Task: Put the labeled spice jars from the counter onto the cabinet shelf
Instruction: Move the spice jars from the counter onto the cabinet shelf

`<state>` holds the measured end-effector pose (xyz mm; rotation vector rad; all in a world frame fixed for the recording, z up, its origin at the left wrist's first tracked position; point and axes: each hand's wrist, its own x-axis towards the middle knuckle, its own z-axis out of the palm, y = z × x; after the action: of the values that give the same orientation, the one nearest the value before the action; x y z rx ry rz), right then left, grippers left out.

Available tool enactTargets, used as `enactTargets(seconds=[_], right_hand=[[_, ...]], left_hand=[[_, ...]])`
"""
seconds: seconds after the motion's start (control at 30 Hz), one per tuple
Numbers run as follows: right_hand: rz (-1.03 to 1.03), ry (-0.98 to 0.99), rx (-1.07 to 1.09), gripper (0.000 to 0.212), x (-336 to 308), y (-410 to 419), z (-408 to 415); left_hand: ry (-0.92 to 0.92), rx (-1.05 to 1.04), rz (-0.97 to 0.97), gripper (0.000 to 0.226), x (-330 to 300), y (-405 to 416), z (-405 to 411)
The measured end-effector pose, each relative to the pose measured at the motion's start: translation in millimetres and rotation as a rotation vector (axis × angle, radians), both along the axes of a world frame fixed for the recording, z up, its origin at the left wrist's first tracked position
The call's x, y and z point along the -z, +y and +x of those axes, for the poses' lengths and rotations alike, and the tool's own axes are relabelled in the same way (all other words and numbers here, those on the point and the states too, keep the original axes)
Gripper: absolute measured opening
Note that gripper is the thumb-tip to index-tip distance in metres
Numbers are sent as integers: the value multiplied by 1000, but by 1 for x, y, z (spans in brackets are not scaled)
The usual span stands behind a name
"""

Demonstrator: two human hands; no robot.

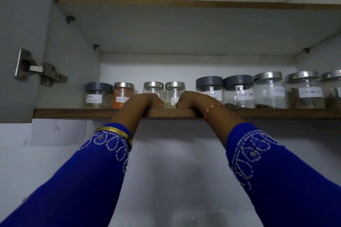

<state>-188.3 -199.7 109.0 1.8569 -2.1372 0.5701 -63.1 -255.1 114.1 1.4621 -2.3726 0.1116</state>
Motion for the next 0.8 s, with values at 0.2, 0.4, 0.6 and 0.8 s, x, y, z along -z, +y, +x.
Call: enactTargets(seconds=[0.2,0.4,0.6,0.8], right_hand=[[-86,-69,-56,37,12,37,-3],[-185,89,-14,59,37,73,-9],[-238,182,-78,40,52,105,-33],[-261,117,-19,39,54,129,-87]], left_hand=[[186,108,-160,32,10,28,10],[137,86,-536,54,52,59,11],[154,176,-669,40,67,82,-5],[109,224,-642,44,66,100,-47]])
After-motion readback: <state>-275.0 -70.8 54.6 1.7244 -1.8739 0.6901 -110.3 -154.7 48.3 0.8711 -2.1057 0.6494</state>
